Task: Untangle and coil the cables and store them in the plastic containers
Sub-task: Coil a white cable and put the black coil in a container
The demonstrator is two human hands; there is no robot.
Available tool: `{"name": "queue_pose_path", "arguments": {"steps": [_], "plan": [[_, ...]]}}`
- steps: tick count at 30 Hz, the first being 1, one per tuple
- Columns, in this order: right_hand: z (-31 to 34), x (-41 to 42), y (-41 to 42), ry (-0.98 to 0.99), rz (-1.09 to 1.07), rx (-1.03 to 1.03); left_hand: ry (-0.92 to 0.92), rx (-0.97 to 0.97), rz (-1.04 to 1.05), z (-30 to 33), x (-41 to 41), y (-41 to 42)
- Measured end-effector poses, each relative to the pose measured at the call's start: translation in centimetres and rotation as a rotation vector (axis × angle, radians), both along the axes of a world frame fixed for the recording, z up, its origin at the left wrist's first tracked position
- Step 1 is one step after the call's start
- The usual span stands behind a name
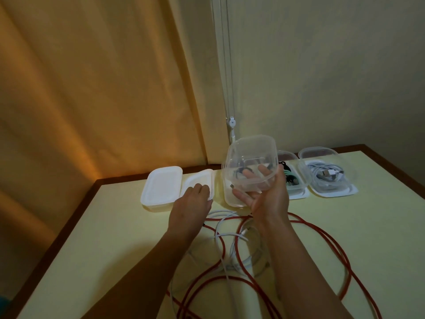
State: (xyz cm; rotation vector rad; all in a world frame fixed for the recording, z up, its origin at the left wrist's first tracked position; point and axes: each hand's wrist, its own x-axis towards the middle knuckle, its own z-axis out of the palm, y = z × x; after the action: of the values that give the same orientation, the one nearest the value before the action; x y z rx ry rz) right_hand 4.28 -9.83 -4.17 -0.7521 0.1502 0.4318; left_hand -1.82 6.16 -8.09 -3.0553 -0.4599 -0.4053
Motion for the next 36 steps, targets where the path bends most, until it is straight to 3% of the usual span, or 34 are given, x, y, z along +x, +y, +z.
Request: {"name": "queue_pose_path", "arguments": {"steps": [15,18,21,24,28,34,36], "plan": [[0.1,-0.7,0.5,0.008,0.083,-0.079,0.035,-0.251,-0.043,-1.8,0.2,-0.2],[0.1,-0.9,0.5,0.008,0.096,-0.101,-0.104,-0.327,-0.013,-0.6,-0.8,-0.4],[0.1,-1.2,0.6,-0.006,0.116,-0.147,-0.396,-0.492,0.067,1.3,-2.1,-1.2],[0.1,-1.5,1.0,-0.021,0.147,-0.190,-0.552,-0.590,-0.041,3.3,-3.6,-2.2],[0.0,-2.1,1.5,-0.094,0.173,-0.288,-0.403,-0.383,-0.213,4.4,-4.5,-3.1],[0.1,-2.7,2.5,-0.031,0.241,-0.233,-0.284,-0.229,-0.167,3.9,-4.2,-2.2],[-0.2,-2.6,2.5,-0.080,0.231,-0.308,-0.267,-0.208,-0.133,3.8,-4.1,-1.6]]}}
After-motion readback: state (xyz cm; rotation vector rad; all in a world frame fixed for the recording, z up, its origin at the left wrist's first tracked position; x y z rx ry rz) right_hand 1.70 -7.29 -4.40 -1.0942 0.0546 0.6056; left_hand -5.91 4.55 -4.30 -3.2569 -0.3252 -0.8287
